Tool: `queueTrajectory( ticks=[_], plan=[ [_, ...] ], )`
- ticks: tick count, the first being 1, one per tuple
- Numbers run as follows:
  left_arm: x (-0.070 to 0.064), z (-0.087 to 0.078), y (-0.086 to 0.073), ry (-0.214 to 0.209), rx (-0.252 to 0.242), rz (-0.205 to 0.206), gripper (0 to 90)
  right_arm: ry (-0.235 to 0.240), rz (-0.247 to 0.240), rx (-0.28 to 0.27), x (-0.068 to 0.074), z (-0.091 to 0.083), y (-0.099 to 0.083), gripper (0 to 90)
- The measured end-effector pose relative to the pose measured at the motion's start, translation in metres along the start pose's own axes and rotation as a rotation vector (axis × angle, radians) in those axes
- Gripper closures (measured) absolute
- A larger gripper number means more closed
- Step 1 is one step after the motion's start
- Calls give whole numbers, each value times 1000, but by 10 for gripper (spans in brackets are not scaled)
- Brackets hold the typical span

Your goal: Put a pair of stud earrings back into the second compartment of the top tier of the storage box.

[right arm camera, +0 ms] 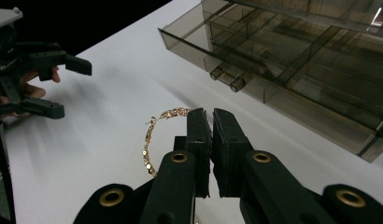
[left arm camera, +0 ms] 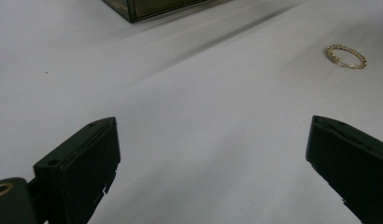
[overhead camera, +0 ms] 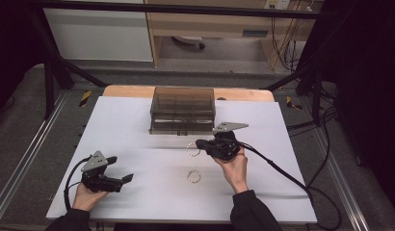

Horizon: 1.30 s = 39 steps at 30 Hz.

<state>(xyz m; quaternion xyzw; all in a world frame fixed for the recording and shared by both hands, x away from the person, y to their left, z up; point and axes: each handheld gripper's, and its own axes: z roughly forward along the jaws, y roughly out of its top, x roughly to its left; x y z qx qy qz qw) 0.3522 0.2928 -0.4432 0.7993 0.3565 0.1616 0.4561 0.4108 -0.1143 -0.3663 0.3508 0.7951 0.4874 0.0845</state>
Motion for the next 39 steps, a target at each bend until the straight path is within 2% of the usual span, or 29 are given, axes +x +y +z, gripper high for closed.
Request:
queueTrajectory(
  ticks=[9,18,39],
  plan=[
    [0,1,0,4,4,1,29,-16,4,-7,-1,7,11,863],
    [0,1,0,3,3,-6,29,-45,15,-11,-7,16,23,863],
    [0,0,0,1,1,-9,29,-114,54,-1,-28,54,48,863]
  ],
)
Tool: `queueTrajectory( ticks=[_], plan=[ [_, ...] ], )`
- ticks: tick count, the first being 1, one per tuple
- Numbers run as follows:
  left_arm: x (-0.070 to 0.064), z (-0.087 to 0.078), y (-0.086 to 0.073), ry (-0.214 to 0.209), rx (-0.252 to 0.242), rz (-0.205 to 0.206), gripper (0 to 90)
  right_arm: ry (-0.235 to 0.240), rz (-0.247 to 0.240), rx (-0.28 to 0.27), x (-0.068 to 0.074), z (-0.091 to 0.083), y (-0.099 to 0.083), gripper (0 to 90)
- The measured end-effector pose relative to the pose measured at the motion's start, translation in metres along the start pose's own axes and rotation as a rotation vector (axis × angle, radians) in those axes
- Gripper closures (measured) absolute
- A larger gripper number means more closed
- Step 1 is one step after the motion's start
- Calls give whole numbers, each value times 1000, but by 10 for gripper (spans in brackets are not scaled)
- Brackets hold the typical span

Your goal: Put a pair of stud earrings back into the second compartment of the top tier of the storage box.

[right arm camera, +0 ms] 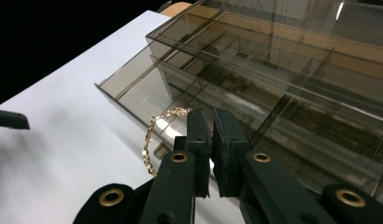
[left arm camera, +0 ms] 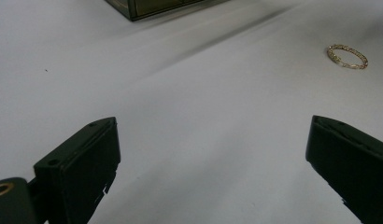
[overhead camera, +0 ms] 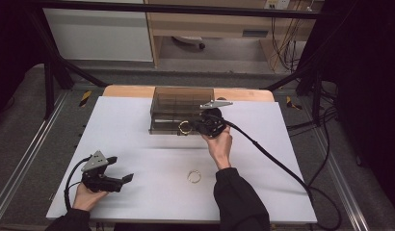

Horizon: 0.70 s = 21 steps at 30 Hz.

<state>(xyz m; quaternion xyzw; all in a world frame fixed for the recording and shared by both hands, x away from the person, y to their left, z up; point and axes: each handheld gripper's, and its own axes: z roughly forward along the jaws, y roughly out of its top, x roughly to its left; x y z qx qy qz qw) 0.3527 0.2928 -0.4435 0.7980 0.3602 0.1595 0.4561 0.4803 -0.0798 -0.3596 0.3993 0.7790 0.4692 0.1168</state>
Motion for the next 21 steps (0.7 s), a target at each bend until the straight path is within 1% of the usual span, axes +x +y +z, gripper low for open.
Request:
queueTrajectory(
  ticks=[3,9,18,21],
  plan=[
    [0,0,0,0,1,1,29,-12,1,-1,-2,5,3,863],
    [0,0,0,0,2,0,30,-20,4,-9,-5,17,5,862],
    [0,1,0,-1,2,2,30,-44,1,12,-10,32,3,860],
    [0,1,0,-2,2,2,30,-44,1,21,-10,36,1,859]
  ],
)
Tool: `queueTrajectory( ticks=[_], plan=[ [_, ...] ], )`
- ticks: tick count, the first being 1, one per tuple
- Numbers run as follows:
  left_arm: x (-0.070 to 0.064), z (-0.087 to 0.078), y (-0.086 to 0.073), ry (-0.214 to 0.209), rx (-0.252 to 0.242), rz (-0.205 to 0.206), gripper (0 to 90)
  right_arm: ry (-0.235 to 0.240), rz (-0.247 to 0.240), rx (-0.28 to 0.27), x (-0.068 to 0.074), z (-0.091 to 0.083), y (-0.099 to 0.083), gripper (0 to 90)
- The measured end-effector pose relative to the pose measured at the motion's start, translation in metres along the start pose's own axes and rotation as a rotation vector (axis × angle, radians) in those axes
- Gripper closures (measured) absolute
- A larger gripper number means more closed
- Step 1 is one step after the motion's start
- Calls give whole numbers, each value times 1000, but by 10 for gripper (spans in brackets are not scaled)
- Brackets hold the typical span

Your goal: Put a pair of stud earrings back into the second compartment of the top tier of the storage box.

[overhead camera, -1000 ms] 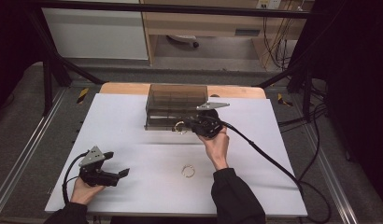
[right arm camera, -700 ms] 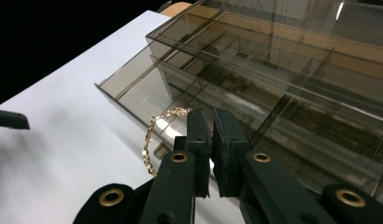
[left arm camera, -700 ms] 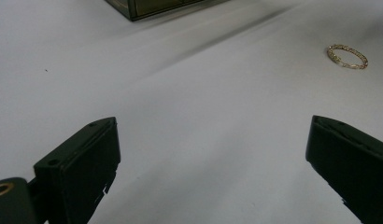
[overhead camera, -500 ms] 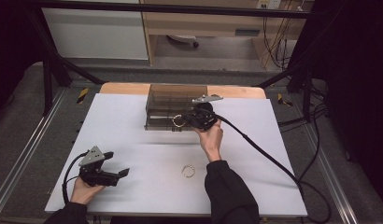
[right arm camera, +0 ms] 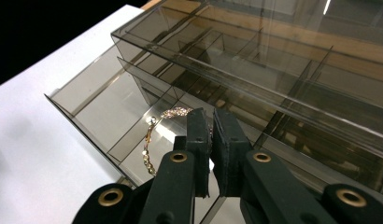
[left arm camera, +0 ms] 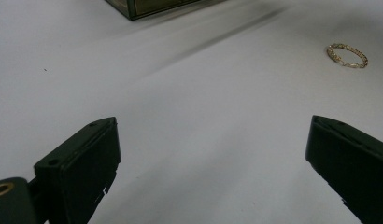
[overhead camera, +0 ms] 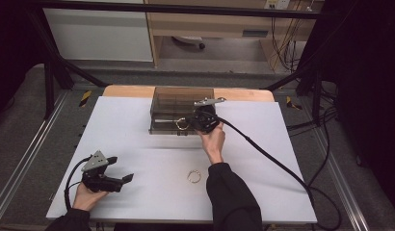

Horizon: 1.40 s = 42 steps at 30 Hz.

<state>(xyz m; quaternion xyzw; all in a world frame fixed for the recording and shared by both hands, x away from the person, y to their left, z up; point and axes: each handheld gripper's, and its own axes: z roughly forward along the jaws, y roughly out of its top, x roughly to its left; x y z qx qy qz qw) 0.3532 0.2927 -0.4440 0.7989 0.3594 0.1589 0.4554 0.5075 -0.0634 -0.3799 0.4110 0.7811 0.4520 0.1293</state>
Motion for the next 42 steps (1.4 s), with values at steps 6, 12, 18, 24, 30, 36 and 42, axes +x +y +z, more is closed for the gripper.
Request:
queueTrajectory(
  ticks=[6,12,18,24,30,36,42],
  plan=[
    [0,0,0,0,0,1,30,6,-7,18,1,4,-2,840],
    [0,0,0,0,-1,0,30,6,-19,-9,3,-2,1,763],
    [0,0,0,0,0,0,30,18,-46,-47,8,-25,8,639],
    [0,0,0,1,1,0,30,17,-74,-66,13,-50,5,427],
    [0,0,0,2,2,1,30,29,-92,-70,15,-72,-7,278],
    [0,0,0,3,3,2,30,30,-93,-78,15,-94,-20,160],
    [-1,0,0,4,7,5,30,38,-82,-107,13,-113,-34,88]
  ],
)
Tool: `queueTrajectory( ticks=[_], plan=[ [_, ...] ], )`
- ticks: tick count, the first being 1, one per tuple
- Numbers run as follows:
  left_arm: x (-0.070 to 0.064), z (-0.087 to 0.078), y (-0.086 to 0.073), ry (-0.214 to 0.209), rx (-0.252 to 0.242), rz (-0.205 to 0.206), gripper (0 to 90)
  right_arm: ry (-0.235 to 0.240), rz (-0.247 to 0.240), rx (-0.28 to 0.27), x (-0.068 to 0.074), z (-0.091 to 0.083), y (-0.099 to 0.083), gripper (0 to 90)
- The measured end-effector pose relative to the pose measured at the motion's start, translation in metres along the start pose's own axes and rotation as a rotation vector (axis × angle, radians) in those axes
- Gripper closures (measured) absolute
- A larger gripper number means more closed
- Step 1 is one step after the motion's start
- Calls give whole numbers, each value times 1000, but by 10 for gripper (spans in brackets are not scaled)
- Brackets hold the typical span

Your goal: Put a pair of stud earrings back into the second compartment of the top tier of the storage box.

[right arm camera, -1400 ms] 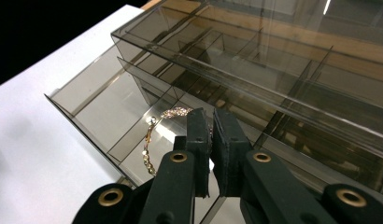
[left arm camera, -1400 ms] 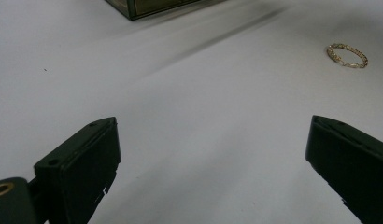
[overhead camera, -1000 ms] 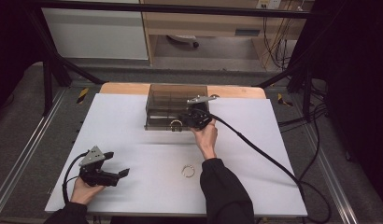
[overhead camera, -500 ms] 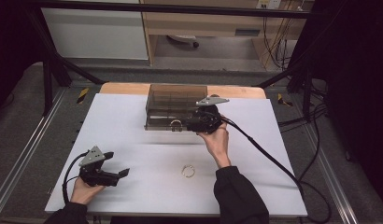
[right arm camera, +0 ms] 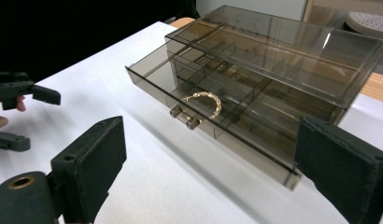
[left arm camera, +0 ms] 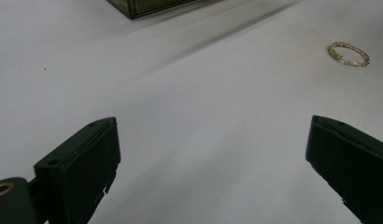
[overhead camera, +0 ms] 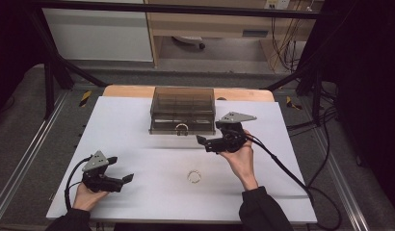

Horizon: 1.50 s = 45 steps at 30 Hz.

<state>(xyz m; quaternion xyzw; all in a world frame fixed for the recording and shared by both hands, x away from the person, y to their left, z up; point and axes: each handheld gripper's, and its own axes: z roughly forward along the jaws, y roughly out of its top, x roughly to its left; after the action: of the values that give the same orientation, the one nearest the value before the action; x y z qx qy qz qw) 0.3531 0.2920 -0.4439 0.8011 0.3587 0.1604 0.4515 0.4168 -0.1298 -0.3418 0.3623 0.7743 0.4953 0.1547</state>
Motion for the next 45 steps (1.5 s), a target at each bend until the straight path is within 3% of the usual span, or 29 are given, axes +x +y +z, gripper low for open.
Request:
queueTrajectory(
  ticks=[9,18,26,32,35,45],
  plan=[
    [0,0,0,1,2,-1,30,5,11,25,-4,-17,-26,37],
    [0,1,0,3,3,-2,30,20,24,75,-4,-13,-52,35],
    [0,0,0,2,3,-1,30,44,16,154,1,3,-75,43],
    [0,1,0,1,4,-2,30,74,17,163,6,13,-82,76],
    [0,1,0,0,5,-4,30,89,19,162,9,18,-85,116],
    [0,1,0,-1,3,-4,30,108,-48,226,22,41,-93,260]
  ],
)
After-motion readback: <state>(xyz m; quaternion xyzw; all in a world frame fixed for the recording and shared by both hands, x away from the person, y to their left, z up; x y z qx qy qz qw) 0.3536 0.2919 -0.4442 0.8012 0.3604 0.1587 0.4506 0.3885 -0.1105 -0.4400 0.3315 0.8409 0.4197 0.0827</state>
